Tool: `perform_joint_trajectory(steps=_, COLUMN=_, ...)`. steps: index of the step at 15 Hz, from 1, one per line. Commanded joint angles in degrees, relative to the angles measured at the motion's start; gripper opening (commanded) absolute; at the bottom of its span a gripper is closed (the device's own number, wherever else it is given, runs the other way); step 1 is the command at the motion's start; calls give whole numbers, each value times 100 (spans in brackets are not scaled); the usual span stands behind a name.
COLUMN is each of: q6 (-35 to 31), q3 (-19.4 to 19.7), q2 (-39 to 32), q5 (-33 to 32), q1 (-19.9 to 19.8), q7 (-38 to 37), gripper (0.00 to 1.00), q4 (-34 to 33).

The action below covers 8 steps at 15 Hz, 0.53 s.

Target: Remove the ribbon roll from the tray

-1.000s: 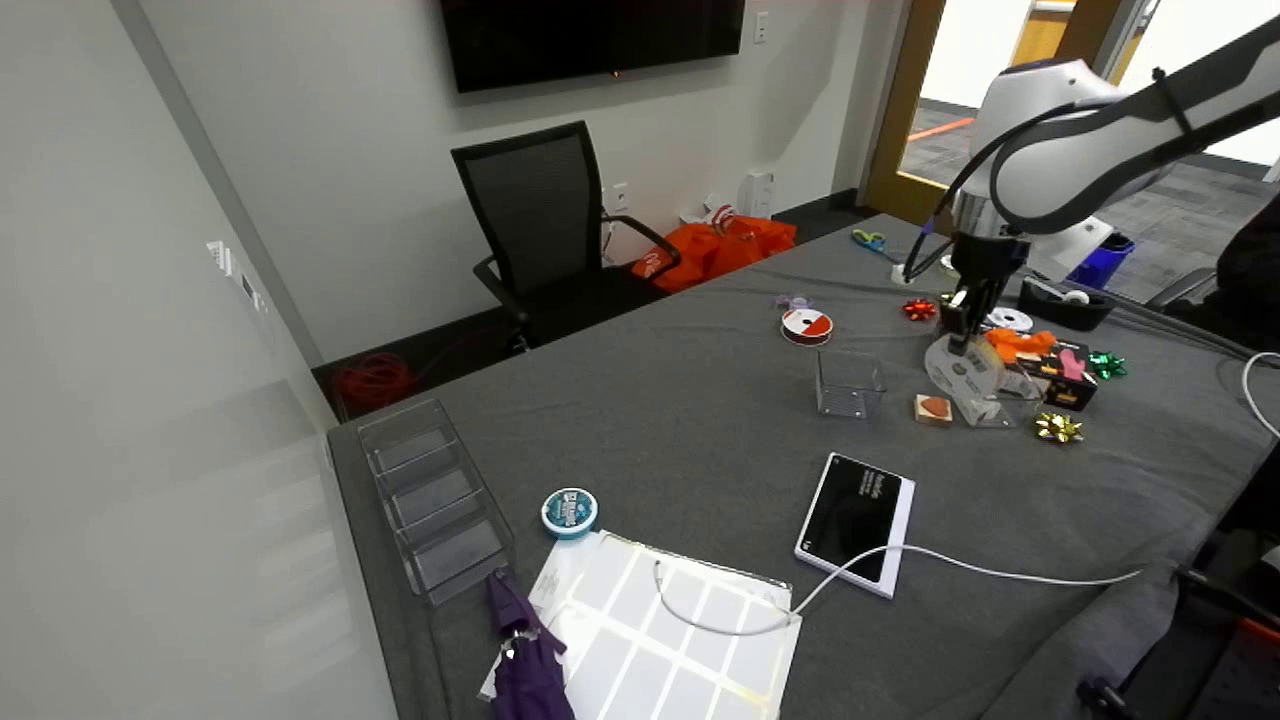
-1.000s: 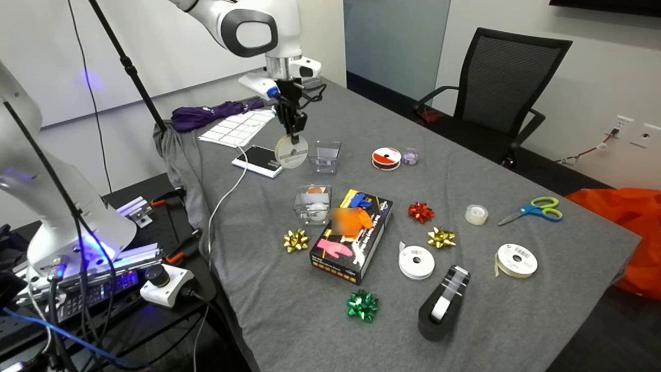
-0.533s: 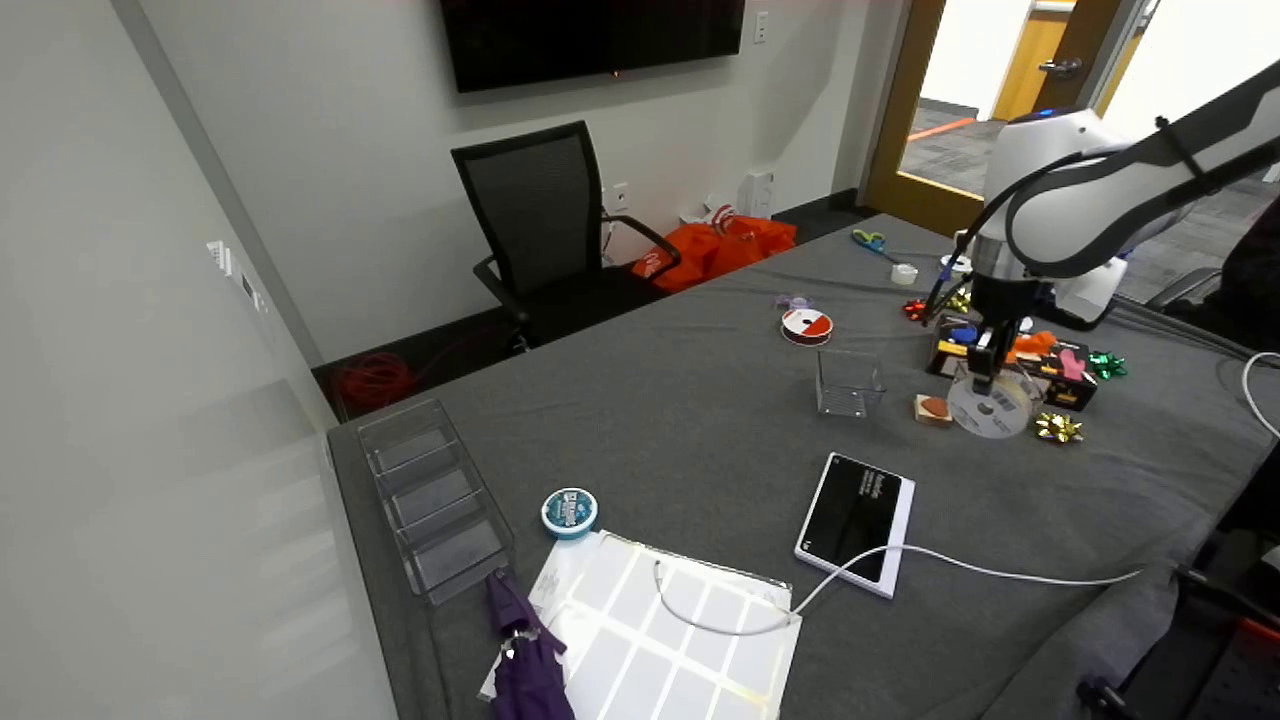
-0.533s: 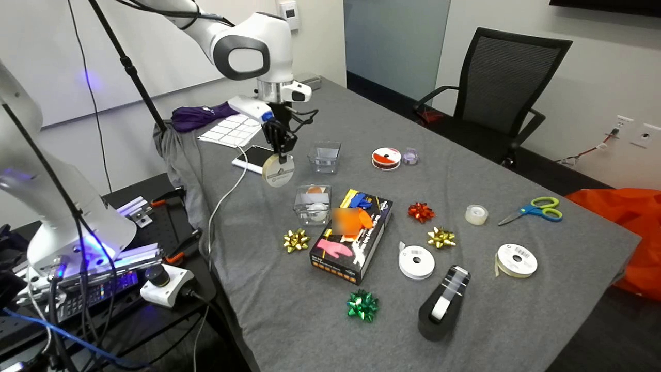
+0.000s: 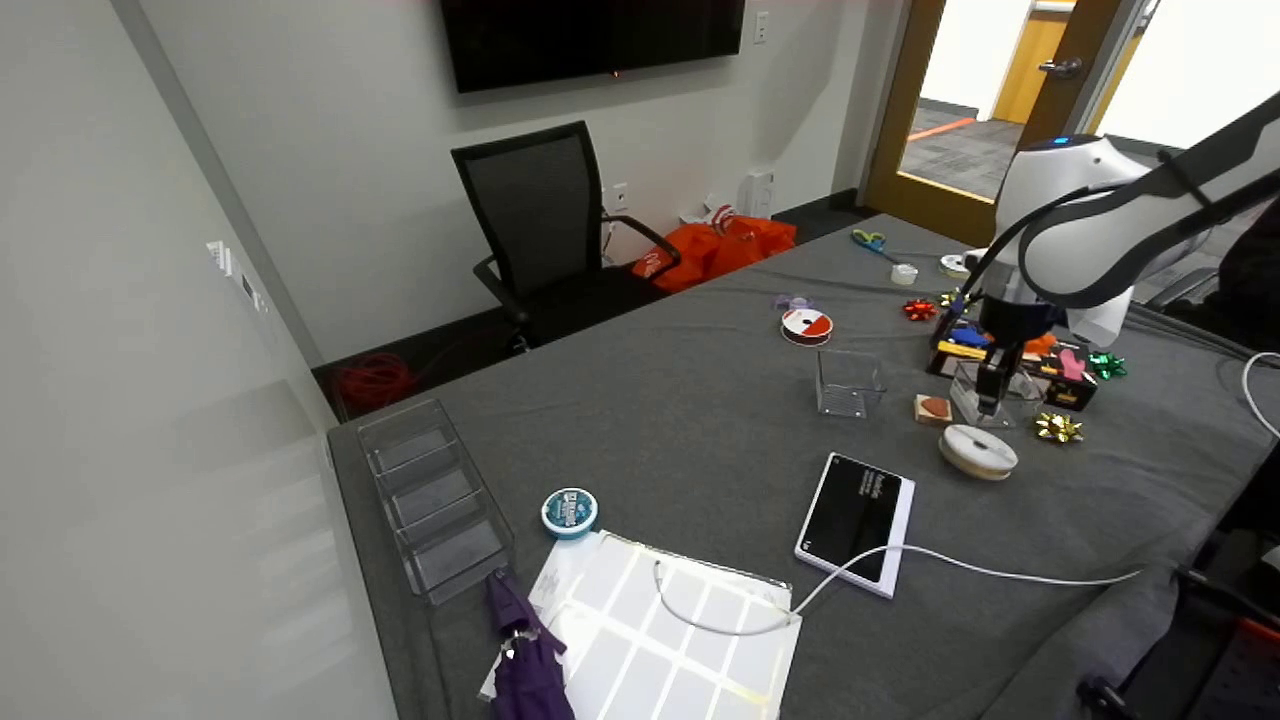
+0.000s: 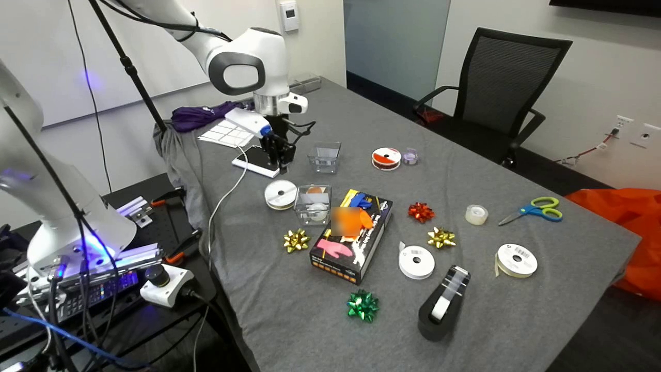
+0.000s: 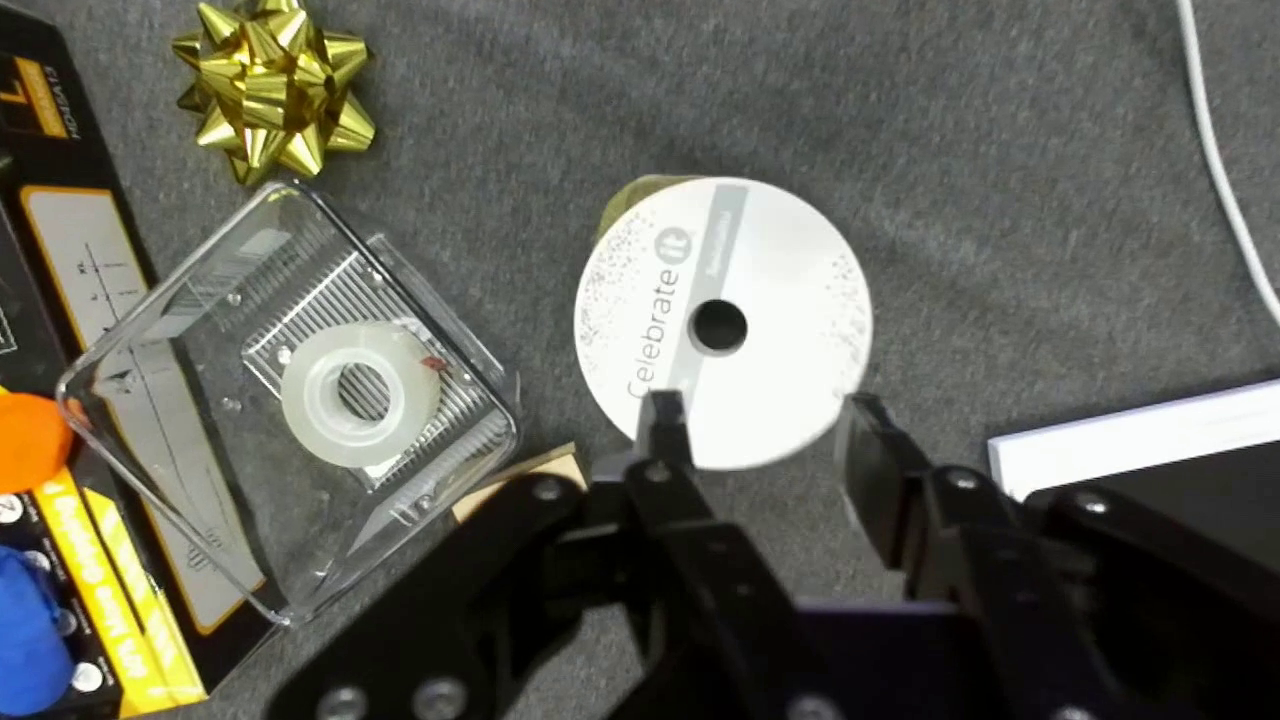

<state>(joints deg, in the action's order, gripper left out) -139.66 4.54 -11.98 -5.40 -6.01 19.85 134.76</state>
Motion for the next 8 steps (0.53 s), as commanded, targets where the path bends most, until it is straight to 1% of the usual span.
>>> perform_joint_trajectory(steps=1, q6=-225, q3=-11, q2=32, q5=-149, q1=-29, q7=1, gripper=75, q4=123)
perform_joint_trajectory(steps=4, q6=-313, q3=-17, q2=106, q5=-190, q1=-5, q7=-56, gripper=96, q4=122)
perform_joint_trajectory(steps=6, q6=-412, q3=-30, q2=189, q5=-180, q1=-1, q7=-45, gripper=100, q4=113)
perform_joint_trajectory(steps=8, q6=-511, q3=-45, q2=276, q5=-172, q1=15, q7=-65, gripper=100, q4=111)
